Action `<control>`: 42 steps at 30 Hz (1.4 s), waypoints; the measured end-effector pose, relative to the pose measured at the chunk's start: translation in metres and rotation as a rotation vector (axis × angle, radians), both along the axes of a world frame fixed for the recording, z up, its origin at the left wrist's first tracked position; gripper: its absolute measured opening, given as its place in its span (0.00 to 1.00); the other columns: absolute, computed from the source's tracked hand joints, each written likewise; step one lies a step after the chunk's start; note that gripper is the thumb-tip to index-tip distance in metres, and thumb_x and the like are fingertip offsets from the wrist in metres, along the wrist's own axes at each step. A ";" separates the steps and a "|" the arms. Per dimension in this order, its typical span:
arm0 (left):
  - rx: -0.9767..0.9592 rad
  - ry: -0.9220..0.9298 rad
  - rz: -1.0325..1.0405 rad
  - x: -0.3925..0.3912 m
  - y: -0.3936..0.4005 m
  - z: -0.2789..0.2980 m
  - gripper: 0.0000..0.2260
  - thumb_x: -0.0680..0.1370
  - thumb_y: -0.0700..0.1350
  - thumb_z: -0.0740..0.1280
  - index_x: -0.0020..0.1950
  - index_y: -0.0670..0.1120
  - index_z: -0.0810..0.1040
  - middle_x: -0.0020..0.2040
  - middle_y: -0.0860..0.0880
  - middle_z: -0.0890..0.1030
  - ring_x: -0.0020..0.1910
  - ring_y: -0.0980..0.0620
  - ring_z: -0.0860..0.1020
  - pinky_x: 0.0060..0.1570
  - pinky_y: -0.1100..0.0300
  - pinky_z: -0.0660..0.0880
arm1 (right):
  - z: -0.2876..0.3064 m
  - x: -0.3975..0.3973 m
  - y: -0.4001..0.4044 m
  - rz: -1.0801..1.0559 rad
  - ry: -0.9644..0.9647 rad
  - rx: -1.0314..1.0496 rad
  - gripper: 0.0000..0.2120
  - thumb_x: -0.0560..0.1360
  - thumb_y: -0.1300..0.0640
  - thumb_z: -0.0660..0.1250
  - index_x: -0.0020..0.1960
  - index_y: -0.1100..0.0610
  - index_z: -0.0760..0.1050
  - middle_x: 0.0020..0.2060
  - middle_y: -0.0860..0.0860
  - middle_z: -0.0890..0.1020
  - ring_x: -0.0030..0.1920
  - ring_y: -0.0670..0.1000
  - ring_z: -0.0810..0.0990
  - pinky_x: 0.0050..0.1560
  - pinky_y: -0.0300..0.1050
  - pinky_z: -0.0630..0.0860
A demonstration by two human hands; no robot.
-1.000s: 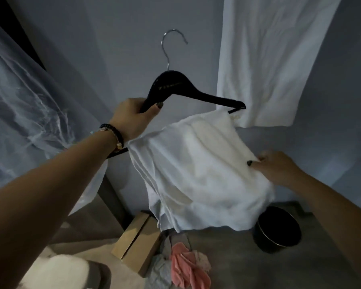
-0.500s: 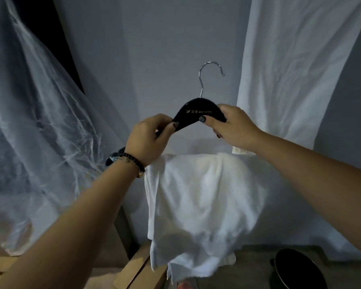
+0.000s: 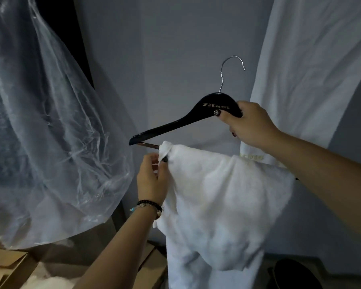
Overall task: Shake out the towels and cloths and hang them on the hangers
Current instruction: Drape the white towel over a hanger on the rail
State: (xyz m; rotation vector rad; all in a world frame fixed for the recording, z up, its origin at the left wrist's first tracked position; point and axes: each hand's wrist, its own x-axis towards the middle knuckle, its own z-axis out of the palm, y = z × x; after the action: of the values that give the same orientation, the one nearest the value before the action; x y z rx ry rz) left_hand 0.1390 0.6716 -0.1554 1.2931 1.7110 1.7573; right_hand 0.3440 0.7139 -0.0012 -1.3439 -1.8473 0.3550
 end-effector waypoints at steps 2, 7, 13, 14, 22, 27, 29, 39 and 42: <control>-0.001 0.095 0.012 -0.001 0.002 0.004 0.08 0.81 0.46 0.61 0.43 0.55 0.72 0.36 0.57 0.75 0.35 0.57 0.73 0.34 0.60 0.71 | 0.000 0.006 -0.002 -0.026 -0.020 0.007 0.21 0.76 0.43 0.66 0.47 0.63 0.75 0.37 0.58 0.81 0.37 0.56 0.79 0.39 0.48 0.75; -0.026 0.205 -0.115 0.027 0.012 0.037 0.19 0.82 0.47 0.59 0.31 0.48 0.61 0.27 0.53 0.66 0.26 0.55 0.63 0.28 0.60 0.60 | -0.011 0.010 -0.009 -0.073 -0.132 0.062 0.18 0.76 0.43 0.64 0.39 0.57 0.69 0.31 0.49 0.74 0.32 0.48 0.72 0.30 0.39 0.67; -0.275 -0.921 -0.269 0.024 0.020 0.042 0.07 0.76 0.48 0.63 0.39 0.47 0.75 0.35 0.47 0.78 0.33 0.48 0.76 0.36 0.58 0.72 | -0.013 0.023 -0.003 -0.122 -0.190 0.074 0.17 0.75 0.43 0.65 0.41 0.57 0.70 0.32 0.48 0.73 0.33 0.47 0.72 0.31 0.38 0.65; -0.314 -0.900 -0.252 0.019 0.018 0.031 0.06 0.74 0.48 0.64 0.41 0.46 0.76 0.39 0.45 0.78 0.36 0.47 0.77 0.37 0.57 0.73 | -0.013 0.027 -0.002 -0.129 -0.191 0.068 0.18 0.75 0.42 0.66 0.40 0.57 0.70 0.33 0.48 0.73 0.34 0.49 0.72 0.31 0.39 0.66; -0.426 -0.311 -0.291 0.030 -0.001 -0.004 0.19 0.77 0.61 0.62 0.39 0.45 0.71 0.36 0.50 0.75 0.36 0.51 0.74 0.40 0.57 0.72 | -0.024 0.035 -0.004 -0.067 -0.219 0.006 0.18 0.74 0.42 0.67 0.38 0.57 0.70 0.32 0.49 0.74 0.34 0.50 0.72 0.33 0.42 0.68; -0.412 0.060 -0.204 0.030 -0.002 0.004 0.20 0.79 0.54 0.62 0.31 0.45 0.66 0.28 0.48 0.69 0.30 0.49 0.68 0.33 0.58 0.65 | -0.023 0.038 -0.012 -0.042 -0.231 0.022 0.20 0.73 0.43 0.67 0.38 0.59 0.69 0.31 0.50 0.73 0.33 0.51 0.71 0.34 0.44 0.68; -0.432 -0.106 -0.207 0.030 0.005 0.008 0.16 0.78 0.52 0.61 0.33 0.46 0.69 0.30 0.48 0.70 0.34 0.48 0.70 0.37 0.58 0.67 | -0.025 0.039 -0.014 -0.030 -0.228 0.025 0.20 0.73 0.43 0.67 0.39 0.60 0.70 0.32 0.51 0.73 0.33 0.53 0.73 0.35 0.45 0.70; -0.535 -0.853 -0.270 0.040 -0.004 0.009 0.08 0.76 0.46 0.64 0.39 0.45 0.77 0.38 0.46 0.80 0.38 0.46 0.77 0.41 0.55 0.75 | -0.029 0.049 -0.011 -0.064 -0.215 0.000 0.18 0.73 0.43 0.68 0.34 0.54 0.68 0.29 0.48 0.73 0.31 0.49 0.71 0.33 0.42 0.68; -0.494 -0.707 -0.224 0.035 -0.003 0.000 0.11 0.77 0.51 0.66 0.42 0.45 0.77 0.42 0.45 0.81 0.40 0.45 0.77 0.44 0.54 0.75 | -0.035 0.057 -0.006 -0.120 -0.207 -0.023 0.20 0.73 0.43 0.67 0.32 0.54 0.66 0.28 0.48 0.72 0.30 0.47 0.70 0.31 0.41 0.66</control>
State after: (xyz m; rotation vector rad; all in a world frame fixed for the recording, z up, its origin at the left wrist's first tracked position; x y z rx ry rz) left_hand 0.1738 0.6688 -0.1551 0.5267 1.3820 1.3124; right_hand 0.4014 0.7082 -0.0359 -1.5486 -1.9234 0.1803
